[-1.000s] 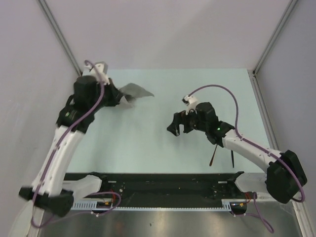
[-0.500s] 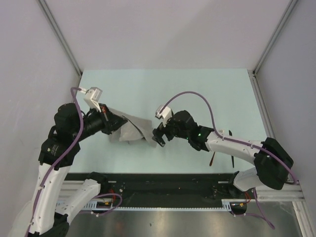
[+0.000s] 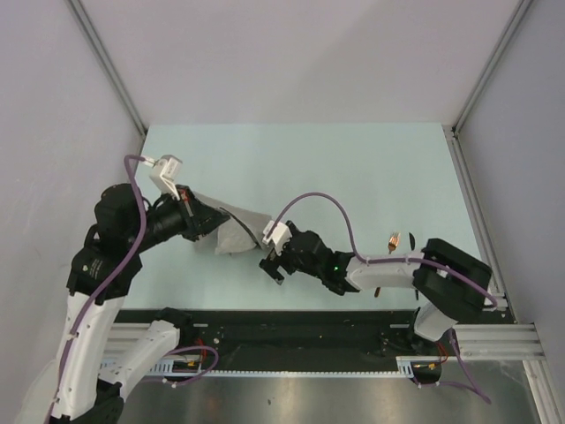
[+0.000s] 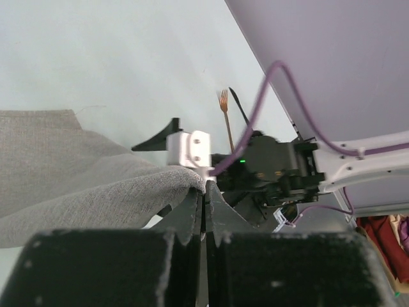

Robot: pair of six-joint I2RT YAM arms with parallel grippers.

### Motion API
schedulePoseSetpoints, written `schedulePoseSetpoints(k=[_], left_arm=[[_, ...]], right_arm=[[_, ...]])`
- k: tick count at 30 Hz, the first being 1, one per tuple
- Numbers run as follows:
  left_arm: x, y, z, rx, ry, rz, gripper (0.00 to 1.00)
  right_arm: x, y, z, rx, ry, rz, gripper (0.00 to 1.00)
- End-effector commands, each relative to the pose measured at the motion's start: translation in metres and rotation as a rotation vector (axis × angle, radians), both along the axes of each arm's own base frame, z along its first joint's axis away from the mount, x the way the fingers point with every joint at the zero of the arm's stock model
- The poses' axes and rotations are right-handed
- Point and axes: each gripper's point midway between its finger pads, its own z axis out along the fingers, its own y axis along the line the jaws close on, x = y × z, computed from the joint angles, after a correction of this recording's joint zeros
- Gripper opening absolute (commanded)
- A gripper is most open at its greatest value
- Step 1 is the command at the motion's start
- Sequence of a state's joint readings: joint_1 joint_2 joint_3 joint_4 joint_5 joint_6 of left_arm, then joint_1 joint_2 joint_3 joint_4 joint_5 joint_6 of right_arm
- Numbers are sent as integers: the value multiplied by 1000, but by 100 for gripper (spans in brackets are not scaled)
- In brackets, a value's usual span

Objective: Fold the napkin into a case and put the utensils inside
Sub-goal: Flatten out the crumpled napkin at the center of the board.

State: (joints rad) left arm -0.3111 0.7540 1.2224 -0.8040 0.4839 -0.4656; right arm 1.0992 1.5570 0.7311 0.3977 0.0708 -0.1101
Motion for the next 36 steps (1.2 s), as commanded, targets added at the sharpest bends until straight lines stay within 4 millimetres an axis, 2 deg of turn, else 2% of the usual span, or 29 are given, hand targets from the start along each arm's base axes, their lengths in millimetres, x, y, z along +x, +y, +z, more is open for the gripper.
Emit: schedulePoseSetpoints(k=[1, 2, 3, 4, 5, 6, 7, 8, 9, 10, 11, 12, 13, 14, 15, 16, 18, 19, 20, 21, 24, 27, 29, 31, 32, 33, 34, 35, 36], left_arm=[[-14, 0, 39, -48, -99, -27, 0], [-15, 1, 42, -49, -112, -20, 0], [-17, 3, 43, -49, -113, -14, 0], [-18, 3, 44, -46, -124, -14, 0], [-20, 7, 49, -45, -148, -2, 0], [-21, 10, 50, -32, -154, 12, 0], [-21, 16, 54, -6, -187, 34, 0], [-19, 31, 69, 16, -241, 127, 0], [-21, 41, 73, 37, -262, 167, 0], [-21, 51, 81, 67, -309, 213, 0], [-26, 62, 97, 69, -370, 262, 0], [-33, 78, 113, 67, -444, 341, 0], [-38, 86, 123, 82, -508, 363, 0], [-46, 92, 141, 63, -593, 386, 0], [-63, 98, 153, 49, -668, 394, 0], [-72, 101, 162, 68, -736, 390, 0], [-95, 106, 182, 53, -841, 375, 0], [-101, 107, 186, 71, -880, 359, 0], [-109, 107, 193, 68, -914, 343, 0], [-114, 106, 196, 67, -936, 321, 0], [-122, 101, 199, 86, -987, 252, 0], [-111, 107, 191, 138, -970, 281, 0], [-87, 115, 174, 191, -907, 356, 0], [-59, 116, 157, 232, -835, 411, 0], [-29, 112, 133, 290, -754, 428, 0], [-12, 110, 119, 320, -711, 441, 0], [4, 108, 110, 341, -680, 459, 0], [39, 104, 78, 421, -579, 479, 0], [55, 102, 65, 467, -550, 482, 0]], right_arm=[[59, 16, 32, 96, -181, -218, 99], [66, 15, 36, 93, -202, -245, 98], [71, 18, 44, 104, -218, -247, 88], [72, 20, 52, 114, -235, -238, 71], [72, 19, 57, 99, -245, -234, 47], [73, 19, 69, 92, -267, -240, 5], [73, 15, 79, 85, -278, -252, 0], [71, 0, 97, 55, -291, -283, 0], [68, -8, 108, 38, -304, -286, 0], [64, -12, 133, 56, -315, -284, 0], [53, -29, 152, 34, -308, -272, 0], [44, -36, 173, 45, -307, -258, 0], [35, -39, 207, 92, -315, -241, 0], [16, -49, 207, 29, -289, -204, 0], [2, -66, 242, 93, -305, -207, 0], [-8, -78, 266, 122, -301, -217, 0], [-35, -95, 306, 218, -283, -186, 0], [-45, -101, 316, 236, -255, -168, 0], [-64, -102, 342, 297, -250, -122, 0], [-72, -105, 351, 316, -246, -102, 0], [-97, -104, 365, 322, -228, -23, 0], [-100, -109, 367, 346, -212, -38, 0], [-85, -121, 372, 382, -247, -124, 0], [-54, -129, 368, 378, -261, -216, 0], [-42, -130, 365, 381, -250, -232, 0], [-14, -139, 359, 379, -236, -267, 0], [5, -137, 350, 365, -210, -286, 0], [21, -135, 340, 352, -184, -292, 0], [35, -131, 330, 363, -149, -263, 0]])
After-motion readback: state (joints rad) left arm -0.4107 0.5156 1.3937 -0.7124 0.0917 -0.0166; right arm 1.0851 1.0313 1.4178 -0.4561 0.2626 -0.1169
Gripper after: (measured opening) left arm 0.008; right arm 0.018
